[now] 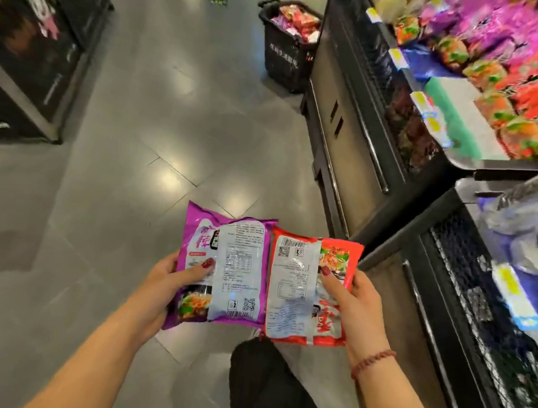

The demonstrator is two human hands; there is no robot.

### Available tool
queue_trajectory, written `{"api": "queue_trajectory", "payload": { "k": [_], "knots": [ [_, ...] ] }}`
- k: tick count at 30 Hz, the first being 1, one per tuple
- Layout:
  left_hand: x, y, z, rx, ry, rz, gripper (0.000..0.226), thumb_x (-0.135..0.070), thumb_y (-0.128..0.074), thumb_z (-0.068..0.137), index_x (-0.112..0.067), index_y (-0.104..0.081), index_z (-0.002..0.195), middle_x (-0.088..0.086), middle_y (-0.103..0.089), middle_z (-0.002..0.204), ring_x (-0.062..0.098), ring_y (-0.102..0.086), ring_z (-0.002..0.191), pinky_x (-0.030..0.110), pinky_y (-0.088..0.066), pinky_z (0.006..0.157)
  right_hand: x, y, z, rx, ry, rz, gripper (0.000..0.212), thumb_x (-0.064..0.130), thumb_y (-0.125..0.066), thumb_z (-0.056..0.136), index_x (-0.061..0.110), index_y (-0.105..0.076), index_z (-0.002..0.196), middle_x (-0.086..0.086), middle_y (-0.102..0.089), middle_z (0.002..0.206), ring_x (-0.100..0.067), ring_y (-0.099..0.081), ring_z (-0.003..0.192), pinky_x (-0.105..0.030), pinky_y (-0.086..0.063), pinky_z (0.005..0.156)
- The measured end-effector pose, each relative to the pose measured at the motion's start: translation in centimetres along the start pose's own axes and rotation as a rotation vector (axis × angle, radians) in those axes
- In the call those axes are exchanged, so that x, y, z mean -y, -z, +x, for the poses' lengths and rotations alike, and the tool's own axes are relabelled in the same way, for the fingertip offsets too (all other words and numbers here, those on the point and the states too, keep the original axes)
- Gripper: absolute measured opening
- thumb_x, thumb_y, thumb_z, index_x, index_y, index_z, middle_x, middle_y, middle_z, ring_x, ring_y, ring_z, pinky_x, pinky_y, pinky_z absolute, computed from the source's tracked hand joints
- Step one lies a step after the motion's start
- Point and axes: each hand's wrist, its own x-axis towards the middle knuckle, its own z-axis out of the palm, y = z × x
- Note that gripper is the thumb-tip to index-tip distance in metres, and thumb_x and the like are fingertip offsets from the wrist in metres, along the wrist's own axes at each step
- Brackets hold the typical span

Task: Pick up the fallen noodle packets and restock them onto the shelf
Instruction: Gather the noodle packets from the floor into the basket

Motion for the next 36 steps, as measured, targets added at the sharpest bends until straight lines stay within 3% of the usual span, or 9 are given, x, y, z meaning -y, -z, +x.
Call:
{"api": "queue_trajectory", "payload": {
  "k": [7,14,19,25,36],
  "knots": [
    [-10.3,-3.4,10.1,-0.048,-0.063,-0.039,0.039,-0.007,-0.066,0.081,-0.007,-0.057,0.119,0.015,-0.074,0.103,0.032,-0.073,0.086,0.035,-0.060,0.061,9.2,-4.4,14.5,0.094,0.011,-0.047,0.019,0.014,-0.068,0.087,0.010,-0.063,0.105,-0.007,-0.075,0.095,-0.024,-0.073,0.084,-0.044,-0.059,0.077],
    [-18.6,-2.9,21.5,-0.079,-0.076,-0.077,0.045,-0.012,-0.069,0.074,-0.010,-0.058,0.118,0.014,-0.074,0.105,0.033,-0.072,0.089,0.039,-0.061,0.065,14.6,-10.9,27.1,0.150,-0.001,-0.072,0.024,0.013,-0.067,0.088,0.005,-0.062,0.110,-0.011,-0.074,0.097,-0.031,-0.072,0.088,-0.054,-0.056,0.084],
    [-26.4,-1.5,32.0,-0.059,-0.086,-0.098,0.048,-0.014,-0.071,0.071,-0.011,-0.059,0.117,0.014,-0.074,0.105,0.033,-0.073,0.089,0.038,-0.061,0.063,19.6,-17.2,37.1,0.163,0.031,-0.065,0.020,0.007,-0.063,0.090,0.004,-0.062,0.110,-0.013,-0.074,0.099,-0.031,-0.072,0.089,-0.049,-0.057,0.081],
    [-36.7,-1.0,43.7,-0.031,-0.058,-0.082,0.055,-0.014,-0.073,0.066,-0.005,-0.058,0.119,0.016,-0.074,0.100,0.032,-0.073,0.083,0.037,-0.061,0.062,26.0,-24.4,48.2,0.127,0.009,-0.081,0.019,0.013,-0.065,0.090,0.008,-0.062,0.108,-0.010,-0.074,0.098,-0.030,-0.072,0.090,-0.053,-0.055,0.085],
    [-50.3,-2.5,64.3,-0.067,-0.019,-0.083,0.038,-0.007,-0.069,0.079,-0.010,-0.059,0.115,0.013,-0.075,0.098,0.030,-0.074,0.082,0.035,-0.060,0.059,34.8,-32.6,70.2,0.114,-0.039,-0.080,0.016,0.012,-0.064,0.090,0.008,-0.063,0.105,-0.011,-0.075,0.095,-0.027,-0.073,0.085,-0.046,-0.058,0.079]
  ]
}}
